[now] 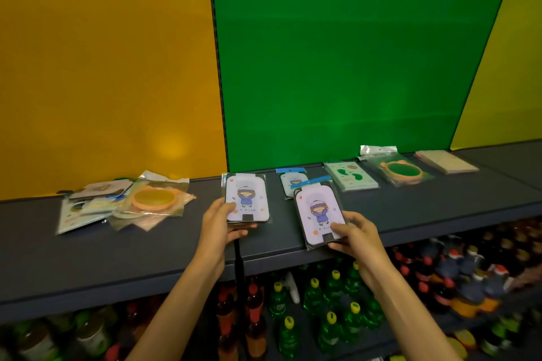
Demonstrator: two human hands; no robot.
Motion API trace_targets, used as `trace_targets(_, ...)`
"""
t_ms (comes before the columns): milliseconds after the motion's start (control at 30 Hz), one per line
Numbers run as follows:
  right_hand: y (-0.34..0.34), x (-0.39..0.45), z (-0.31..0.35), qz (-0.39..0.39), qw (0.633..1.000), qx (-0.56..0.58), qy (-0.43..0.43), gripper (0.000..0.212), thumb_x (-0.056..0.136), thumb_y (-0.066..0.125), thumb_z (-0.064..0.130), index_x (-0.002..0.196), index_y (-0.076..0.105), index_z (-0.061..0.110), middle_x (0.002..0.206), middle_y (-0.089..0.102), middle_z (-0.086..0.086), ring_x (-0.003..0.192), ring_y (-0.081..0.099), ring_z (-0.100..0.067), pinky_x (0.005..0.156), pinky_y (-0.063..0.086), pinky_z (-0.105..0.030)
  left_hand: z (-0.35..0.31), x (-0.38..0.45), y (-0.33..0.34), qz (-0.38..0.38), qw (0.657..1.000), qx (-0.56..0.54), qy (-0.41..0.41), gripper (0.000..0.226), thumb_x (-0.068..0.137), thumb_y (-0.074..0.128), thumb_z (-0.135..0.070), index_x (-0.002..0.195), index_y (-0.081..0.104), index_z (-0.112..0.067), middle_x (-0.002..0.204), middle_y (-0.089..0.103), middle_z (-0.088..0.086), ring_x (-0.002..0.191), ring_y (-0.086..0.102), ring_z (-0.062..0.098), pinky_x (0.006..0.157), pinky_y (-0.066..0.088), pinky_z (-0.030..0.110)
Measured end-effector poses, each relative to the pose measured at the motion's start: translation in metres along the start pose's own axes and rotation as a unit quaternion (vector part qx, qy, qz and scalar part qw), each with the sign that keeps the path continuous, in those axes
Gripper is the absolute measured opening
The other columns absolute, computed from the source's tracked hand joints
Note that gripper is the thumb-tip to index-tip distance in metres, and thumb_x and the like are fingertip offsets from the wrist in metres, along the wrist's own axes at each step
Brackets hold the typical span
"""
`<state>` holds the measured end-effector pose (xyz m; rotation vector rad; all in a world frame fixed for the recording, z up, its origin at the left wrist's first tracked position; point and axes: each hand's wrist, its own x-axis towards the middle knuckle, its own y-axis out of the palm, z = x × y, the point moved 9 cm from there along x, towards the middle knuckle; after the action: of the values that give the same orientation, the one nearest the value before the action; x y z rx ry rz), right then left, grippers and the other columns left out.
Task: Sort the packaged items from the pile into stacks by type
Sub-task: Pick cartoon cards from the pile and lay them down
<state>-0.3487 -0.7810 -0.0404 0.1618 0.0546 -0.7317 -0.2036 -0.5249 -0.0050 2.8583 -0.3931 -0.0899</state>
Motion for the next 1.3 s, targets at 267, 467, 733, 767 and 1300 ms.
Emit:
trace_targets(267, 0.016, 0.068, 0.006, -0.008, 1.0, 0.011, 0.013, 0.022, 0.089, 0.059, -0.005, 0.111, 0.058, -0.004, 0.103, 0.072, -0.019, 0.085, 0.073, -0.026, 0.057, 0.059, -0.028, 0.009, 0.046, 0.018, 0.024, 1.0, 0.017, -0.004, 0.017, 0.099, 0.054, -0.012, 0.114, 0.062, -0.017, 0.105, 0.074, 0.011, 0.088, 0.073, 0.025, 0.057, 0.059, 0.027)
trace_targets(467, 0.044, 0.12, 0.01, 0.0, 0.999, -0.033, 0.015, 0.019, 0.092, 0.059, -0.004, 0.11, 0.057, 0.001, 0.104, 0.071, -0.016, 0.088, 0.072, -0.025, 0.057, 0.059, -0.025, 0.011, 0.087, 0.018, 0.026, 0.999, 0.021, -0.015, 0.017, 0.097, 0.057, -0.011, 0.112, 0.064, -0.014, 0.104, 0.075, 0.014, 0.096, 0.072, 0.029, 0.063, 0.06, 0.028)
trace_targets(733, 0.057, 0.18, 0.0, -0.036, 0.99, -0.133, 0.001, 0.015, 0.085, 0.067, 0.008, 0.1, 0.065, 0.012, 0.097, 0.075, -0.007, 0.09, 0.071, -0.023, 0.088, 0.057, -0.044, 0.014, 0.118, 0.019, 0.023, 0.999, 0.01, -0.032, 0.019, 0.096, 0.058, -0.012, 0.113, 0.064, -0.016, 0.098, 0.077, 0.008, 0.091, 0.073, 0.023, 0.064, 0.061, 0.029)
trace_targets(767, 0.059, 0.188, -0.003, -0.029, 0.99, -0.141, 0.006, 0.017, 0.084, 0.069, 0.011, 0.101, 0.066, 0.012, 0.096, 0.075, -0.006, 0.09, 0.072, -0.023, 0.089, 0.057, -0.046, 0.015, 0.119, 0.019, 0.022, 0.999, 0.013, -0.034, 0.018, 0.096, 0.059, -0.011, 0.113, 0.064, -0.016, 0.099, 0.077, 0.008, 0.091, 0.074, 0.022, 0.064, 0.061, 0.029)
trace_targets(1300, 0.064, 0.197, 0.018, 0.0, 0.902, -0.42, -0.099, 0.031, 0.078, 0.074, 0.026, 0.09, 0.07, -0.003, 0.085, 0.072, -0.015, 0.082, 0.067, -0.029, 0.069, 0.053, -0.038, 0.019, 0.139, 0.052, 0.007, 0.993, 0.119, -0.024, 0.016, 0.096, 0.059, -0.014, 0.108, 0.069, -0.016, 0.097, 0.078, 0.002, 0.09, 0.071, 0.015, 0.072, 0.051, 0.028)
